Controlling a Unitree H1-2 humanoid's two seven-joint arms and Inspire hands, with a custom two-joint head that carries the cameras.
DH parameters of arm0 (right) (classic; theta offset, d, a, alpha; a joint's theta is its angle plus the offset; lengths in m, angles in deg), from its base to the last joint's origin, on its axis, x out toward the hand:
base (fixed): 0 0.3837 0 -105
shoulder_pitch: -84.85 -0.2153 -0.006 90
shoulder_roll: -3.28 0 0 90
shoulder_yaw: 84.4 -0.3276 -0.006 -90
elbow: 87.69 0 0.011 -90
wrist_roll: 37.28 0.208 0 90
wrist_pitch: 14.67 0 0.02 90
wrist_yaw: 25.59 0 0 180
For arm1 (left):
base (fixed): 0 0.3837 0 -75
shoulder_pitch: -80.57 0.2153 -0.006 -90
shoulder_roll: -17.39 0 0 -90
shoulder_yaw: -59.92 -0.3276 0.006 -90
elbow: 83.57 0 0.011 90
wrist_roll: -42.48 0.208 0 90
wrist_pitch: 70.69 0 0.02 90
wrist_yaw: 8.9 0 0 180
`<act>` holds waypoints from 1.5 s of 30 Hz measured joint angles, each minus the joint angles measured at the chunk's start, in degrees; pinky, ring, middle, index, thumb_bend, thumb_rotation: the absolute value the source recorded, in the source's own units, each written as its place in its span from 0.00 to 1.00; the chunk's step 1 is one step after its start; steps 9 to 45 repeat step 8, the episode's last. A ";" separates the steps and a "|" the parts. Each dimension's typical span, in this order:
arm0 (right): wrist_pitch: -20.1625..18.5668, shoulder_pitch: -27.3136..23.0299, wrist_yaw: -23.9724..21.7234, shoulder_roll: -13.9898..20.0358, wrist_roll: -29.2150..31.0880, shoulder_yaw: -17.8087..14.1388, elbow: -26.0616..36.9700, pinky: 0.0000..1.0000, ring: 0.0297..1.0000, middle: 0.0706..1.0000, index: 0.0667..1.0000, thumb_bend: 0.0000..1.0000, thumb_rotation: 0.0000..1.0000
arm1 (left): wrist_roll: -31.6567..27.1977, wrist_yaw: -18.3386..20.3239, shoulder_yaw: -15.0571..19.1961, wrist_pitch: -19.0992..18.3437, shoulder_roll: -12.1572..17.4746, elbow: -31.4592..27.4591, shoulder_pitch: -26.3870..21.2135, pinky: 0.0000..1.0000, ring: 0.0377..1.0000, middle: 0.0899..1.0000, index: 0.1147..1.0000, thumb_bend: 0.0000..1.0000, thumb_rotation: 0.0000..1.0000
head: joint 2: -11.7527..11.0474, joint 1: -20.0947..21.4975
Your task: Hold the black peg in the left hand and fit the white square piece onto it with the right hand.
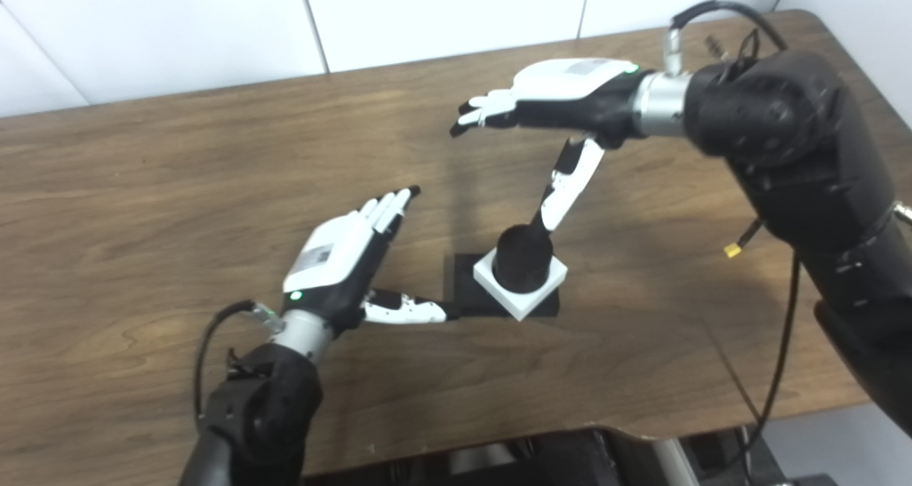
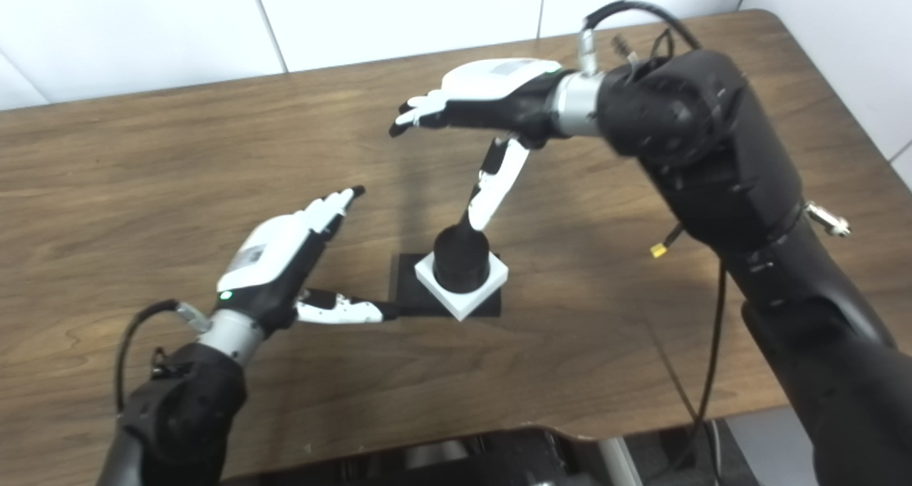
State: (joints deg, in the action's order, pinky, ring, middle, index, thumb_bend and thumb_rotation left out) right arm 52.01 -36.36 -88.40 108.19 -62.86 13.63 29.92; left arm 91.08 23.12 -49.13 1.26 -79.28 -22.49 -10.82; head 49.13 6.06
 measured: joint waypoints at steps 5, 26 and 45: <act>-1.97 6.37 8.84 -4.17 10.16 -7.00 -2.53 0.88 0.95 0.96 0.94 0.94 0.98 | -7.91 -0.47 5.68 0.00 1.41 -1.99 -0.10 0.83 0.97 1.00 1.00 1.00 0.56 | -2.02 -1.41; -2.62 10.73 12.73 -5.83 14.79 -10.09 -4.22 0.87 0.97 0.97 0.96 0.90 1.00 | -15.30 -2.07 10.82 -0.92 0.66 -1.98 0.57 0.88 1.00 1.00 1.00 1.00 0.58 | -3.60 -2.19; -2.62 10.73 12.73 -5.83 14.79 -10.09 -4.22 0.87 0.97 0.97 0.96 0.90 1.00 | -15.30 -2.07 10.82 -0.92 0.66 -1.98 0.57 0.88 1.00 1.00 1.00 1.00 0.58 | -3.60 -2.19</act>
